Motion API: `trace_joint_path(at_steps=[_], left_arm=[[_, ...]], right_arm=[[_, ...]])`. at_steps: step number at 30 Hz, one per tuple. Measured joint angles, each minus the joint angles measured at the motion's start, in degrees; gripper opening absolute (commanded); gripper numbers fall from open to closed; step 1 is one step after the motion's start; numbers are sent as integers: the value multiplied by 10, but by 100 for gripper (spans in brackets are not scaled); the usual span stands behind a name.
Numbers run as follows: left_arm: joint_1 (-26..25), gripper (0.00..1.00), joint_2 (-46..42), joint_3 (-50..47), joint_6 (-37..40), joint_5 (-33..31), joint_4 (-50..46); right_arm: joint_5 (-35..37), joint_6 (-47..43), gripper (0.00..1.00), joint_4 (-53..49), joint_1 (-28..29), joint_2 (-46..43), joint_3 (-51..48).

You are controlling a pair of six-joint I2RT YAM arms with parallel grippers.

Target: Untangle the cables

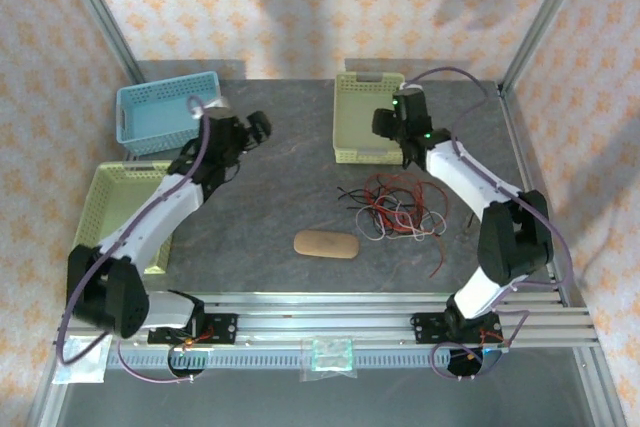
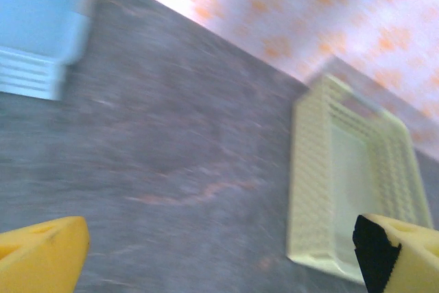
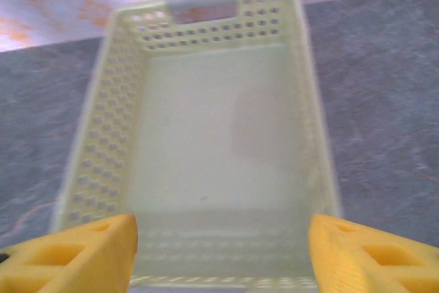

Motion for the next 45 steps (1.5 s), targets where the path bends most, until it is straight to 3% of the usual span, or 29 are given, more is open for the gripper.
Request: trace_joint_path(at_steps=[5, 13, 17, 23, 32, 45], left_arm=[[97, 100, -65, -42, -15, -27, -41], [224, 100, -73, -44, -34, -20, -88], [274, 100, -50, -31, -38, -9, -105], [321, 99, 39, 21, -38, 12, -139], [337, 99, 133, 99, -45, 83, -134], [293, 95, 302, 264, -190, 45, -198]], right_arm=[[10, 48, 66, 17, 67, -4, -10], [17, 101, 67, 38, 167, 3, 9], [19, 105, 68, 41, 205, 21, 49], [21, 107, 68, 42, 215, 26, 60], [41, 116, 67, 42, 215, 21, 49], [153, 168, 67, 8, 215, -78, 2]])
